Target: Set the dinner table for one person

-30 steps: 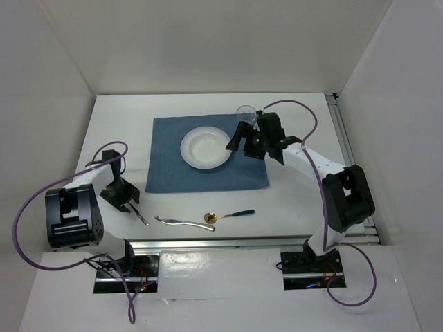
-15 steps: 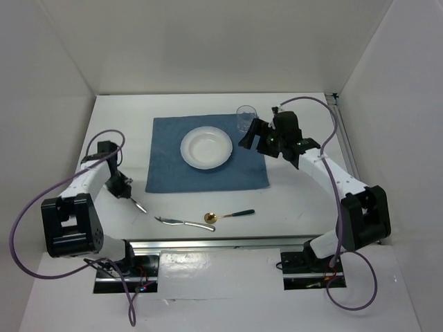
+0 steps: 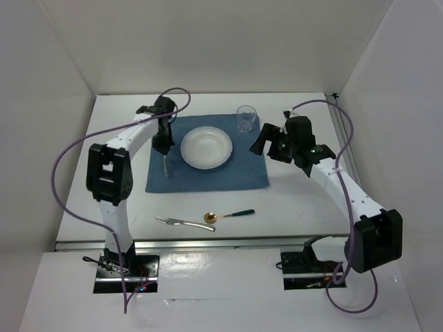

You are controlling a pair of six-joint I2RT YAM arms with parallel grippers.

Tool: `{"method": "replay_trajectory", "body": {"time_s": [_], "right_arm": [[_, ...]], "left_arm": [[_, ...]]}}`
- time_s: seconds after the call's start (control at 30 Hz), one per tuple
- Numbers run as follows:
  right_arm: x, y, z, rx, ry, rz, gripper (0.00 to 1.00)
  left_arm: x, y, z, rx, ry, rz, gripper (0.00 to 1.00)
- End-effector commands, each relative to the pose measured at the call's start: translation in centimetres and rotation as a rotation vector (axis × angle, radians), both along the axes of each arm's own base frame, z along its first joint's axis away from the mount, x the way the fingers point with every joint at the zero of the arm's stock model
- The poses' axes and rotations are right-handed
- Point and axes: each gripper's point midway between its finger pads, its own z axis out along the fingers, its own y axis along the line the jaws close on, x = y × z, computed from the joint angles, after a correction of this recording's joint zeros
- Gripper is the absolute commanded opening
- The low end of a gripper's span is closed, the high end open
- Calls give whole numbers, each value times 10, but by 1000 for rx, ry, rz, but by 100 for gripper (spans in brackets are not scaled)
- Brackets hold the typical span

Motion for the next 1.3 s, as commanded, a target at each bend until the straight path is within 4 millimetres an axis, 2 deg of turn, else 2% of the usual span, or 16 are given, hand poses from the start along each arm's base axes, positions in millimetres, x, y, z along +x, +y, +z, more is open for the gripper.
{"method": "replay_trajectory", "body": {"time_s": [0.0,0.17,0.2,0.27,0.4,0.47,0.5,0.6,0.73,0.87,0.9,1.03,1.1,1.17,1.2,1.27], "right_arm": [[-17,-19,4,-61,-1,-21,99],[-33,-32,-3,-84,25,-40,99],[-36,-34,-10,-95,43,-46,99],[-39,-35,-8,-95,43,-46,99],[-39,-35,-8,-95,43,-46,99],[-39,-36,-9,-110,35,-33,99],[-39,-34,-9,-114,41,-19,99],[-44,-27,-14,-150,42,50,99],[-58,-11,-30,-213,83,128,99],[-85,18,-54,-244,156,211,96],[-97,30,-64,-269,175,265,92],[-120,56,-83,-345,204,397,81],[-133,62,-104,-423,249,529,81],[-137,68,-111,-526,231,605,85],[-142,69,-121,-564,256,648,87],[-150,76,-127,-612,248,721,87]], "left_arm": [[-4,0,-30,81,161,-108,0],[14,-4,-40,113,173,-127,0],[13,-4,-44,118,184,-138,0],[15,-9,-49,115,197,-162,0],[14,-6,-57,141,230,-158,1],[14,-6,-57,141,230,-158,17],[15,-6,-53,139,220,-158,38],[17,-12,-48,125,197,-160,55],[21,-14,-22,112,145,-149,56],[23,-20,21,93,59,-148,56],[22,-21,39,77,19,-150,56],[15,-24,91,27,-94,-147,56],[4,-25,99,3,-101,-157,56],[-3,-27,116,-26,-143,-156,56],[-6,-26,119,-27,-150,-156,56],[-12,-26,125,-38,-160,-160,56]]}}
